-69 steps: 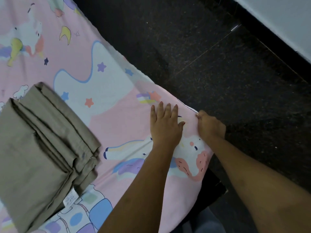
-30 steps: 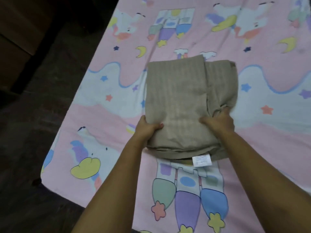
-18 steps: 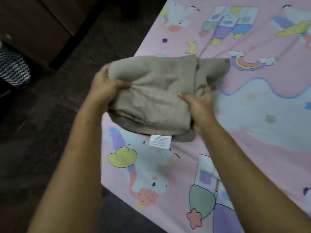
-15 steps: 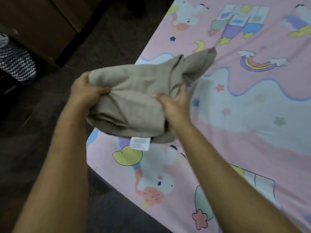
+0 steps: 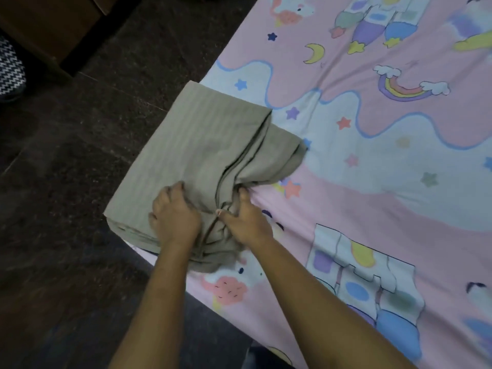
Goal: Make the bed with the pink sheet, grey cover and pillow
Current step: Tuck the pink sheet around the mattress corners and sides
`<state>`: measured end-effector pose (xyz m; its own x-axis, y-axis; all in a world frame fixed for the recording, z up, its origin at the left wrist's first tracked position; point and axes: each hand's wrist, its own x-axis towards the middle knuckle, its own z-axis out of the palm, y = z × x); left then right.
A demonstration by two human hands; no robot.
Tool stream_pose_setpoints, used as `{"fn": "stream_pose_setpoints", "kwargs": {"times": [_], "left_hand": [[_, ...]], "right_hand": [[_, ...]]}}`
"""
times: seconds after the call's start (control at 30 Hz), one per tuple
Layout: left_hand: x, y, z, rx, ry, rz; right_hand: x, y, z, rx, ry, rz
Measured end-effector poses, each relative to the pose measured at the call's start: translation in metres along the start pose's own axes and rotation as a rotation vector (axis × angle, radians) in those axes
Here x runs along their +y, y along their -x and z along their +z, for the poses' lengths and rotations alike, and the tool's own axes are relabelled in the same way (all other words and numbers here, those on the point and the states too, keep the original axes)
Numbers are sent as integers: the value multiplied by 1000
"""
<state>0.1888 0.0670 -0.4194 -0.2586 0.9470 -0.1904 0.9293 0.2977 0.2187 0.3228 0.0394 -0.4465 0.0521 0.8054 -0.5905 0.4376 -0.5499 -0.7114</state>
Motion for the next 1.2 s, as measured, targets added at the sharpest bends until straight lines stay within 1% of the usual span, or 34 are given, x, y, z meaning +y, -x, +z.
{"fn": "stream_pose_setpoints", "kwargs": {"times": [0.07, 0.13, 0.2, 0.37, 0.43, 0.57, 0.63, 0.7, 0.73, 0.8, 0.83, 0.87, 0.93, 1.0, 1.13, 1.2], "left_hand": [[26, 19, 13, 5, 27, 87], [52, 38, 26, -7, 44, 145], [74, 59, 39, -28, 39, 187], [135, 129, 78, -212, -52, 357], [167, 174, 98, -288, -54, 428], [225, 276, 138, -415, -43, 532], [252, 328, 155, -432, -76, 565], [274, 370, 171, -432, -59, 568], [286, 389, 179, -447, -64, 572], [302, 417, 191, -483, -104, 566], [307, 426, 194, -480, -109, 559], [312, 432, 196, -464, -104, 554], [318, 437, 198, -430, -83, 550], [318, 439, 199, -414, -72, 554], [322, 444, 206, -350, -92, 608], [324, 448, 209, -307, -106, 655]], "right_hand": [[13, -5, -23, 74, 79, -29], [41, -6, -53, 185, 113, -13], [80, 1, -89, 320, 244, 12], [198, 65, -190, 648, 581, 119], [256, 107, -230, 764, 600, 228], [350, 192, -294, 978, 485, 465], [382, 223, -313, 992, 363, 556], [406, 235, -321, 937, 147, 629], [415, 237, -324, 871, 18, 628], [422, 235, -324, 744, -211, 538], [421, 233, -322, 749, -248, 486], [418, 232, -321, 780, -212, 460], [413, 233, -324, 821, -20, 465], [414, 236, -328, 794, 114, 463], [419, 241, -334, 770, 161, 441], [420, 247, -341, 755, 270, 426]]}}
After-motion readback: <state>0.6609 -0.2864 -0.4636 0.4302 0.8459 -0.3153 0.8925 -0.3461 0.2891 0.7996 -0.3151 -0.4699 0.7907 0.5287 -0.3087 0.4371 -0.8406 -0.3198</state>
